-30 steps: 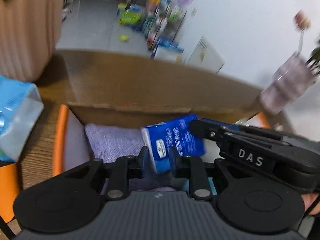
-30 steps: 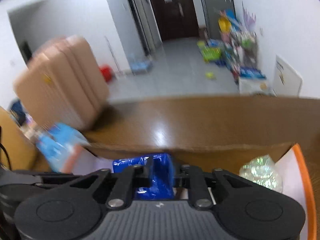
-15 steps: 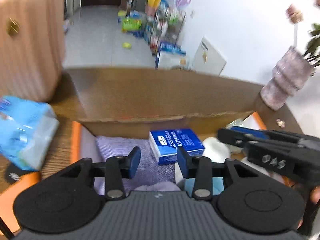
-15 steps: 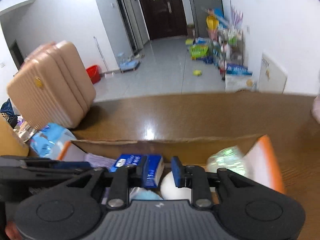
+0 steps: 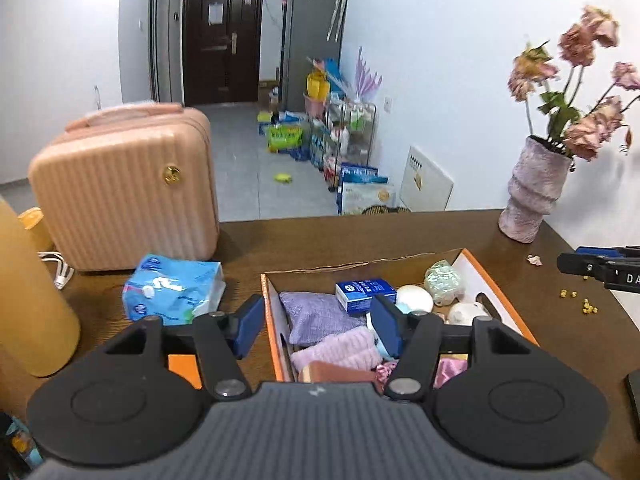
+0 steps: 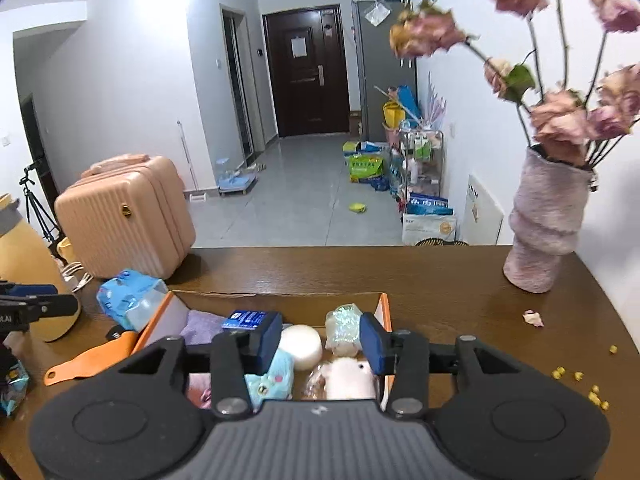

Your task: Organize soft objects

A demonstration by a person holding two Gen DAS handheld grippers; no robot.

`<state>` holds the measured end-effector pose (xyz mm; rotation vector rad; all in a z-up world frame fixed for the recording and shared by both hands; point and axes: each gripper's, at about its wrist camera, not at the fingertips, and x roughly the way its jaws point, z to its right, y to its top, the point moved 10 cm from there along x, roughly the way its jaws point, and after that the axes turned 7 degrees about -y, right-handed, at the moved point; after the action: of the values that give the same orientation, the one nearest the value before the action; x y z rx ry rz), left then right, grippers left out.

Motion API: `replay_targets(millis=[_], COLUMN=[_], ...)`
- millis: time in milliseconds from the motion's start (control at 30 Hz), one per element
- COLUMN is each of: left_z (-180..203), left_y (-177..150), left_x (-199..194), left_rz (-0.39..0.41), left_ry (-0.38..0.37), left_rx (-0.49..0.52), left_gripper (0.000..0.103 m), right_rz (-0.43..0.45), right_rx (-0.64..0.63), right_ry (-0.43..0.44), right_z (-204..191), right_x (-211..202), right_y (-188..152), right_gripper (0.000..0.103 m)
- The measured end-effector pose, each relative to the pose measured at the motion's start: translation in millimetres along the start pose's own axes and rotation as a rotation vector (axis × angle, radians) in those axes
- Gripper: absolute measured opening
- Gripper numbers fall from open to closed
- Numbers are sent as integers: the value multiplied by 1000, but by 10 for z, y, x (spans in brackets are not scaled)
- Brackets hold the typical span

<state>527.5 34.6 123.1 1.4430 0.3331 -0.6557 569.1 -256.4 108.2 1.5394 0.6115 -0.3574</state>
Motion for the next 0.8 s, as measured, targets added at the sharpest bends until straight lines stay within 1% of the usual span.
replay_targets(millis=[133,200,267,300,400,467,533,667,800], left_z=[68,109,162,187,286,390,503,708,776], left_y=[-202,-409,-678,-811,-1303,-1657,-1989,-2592,-3103], left_x=[-355,-565,-780,-866,-1116,-1245,-1360,-1554,-1736], left_rz=[68,119,163,177,234,268,287,300,301], left_ry=[39,68,94,101,118,139,143,110,129], left_rx=[19,53,71,73,82,102,118,114,111], left_gripper=[66,69,74,74,78,80,81,85,86], right_rz=[61,107,147,163,210,235,244,254,295], right_rx=[-14,-37,-54,-64,-76,-58,-31,-50,-58], right_ry=[12,13,9,15,34,55,80,92,89], right_z=[-47,-93,-133,-165,-247,-306,-365,-548,-747], right_x=[-409,-627,-833,-922,-1219,-1386,-1492,-1743,-2051], right_y=[-156,-315,-531,-634,-1048,-1336,-1632,-2244,-2780], right_gripper=[49,49,52,54,54,57,57,57,63])
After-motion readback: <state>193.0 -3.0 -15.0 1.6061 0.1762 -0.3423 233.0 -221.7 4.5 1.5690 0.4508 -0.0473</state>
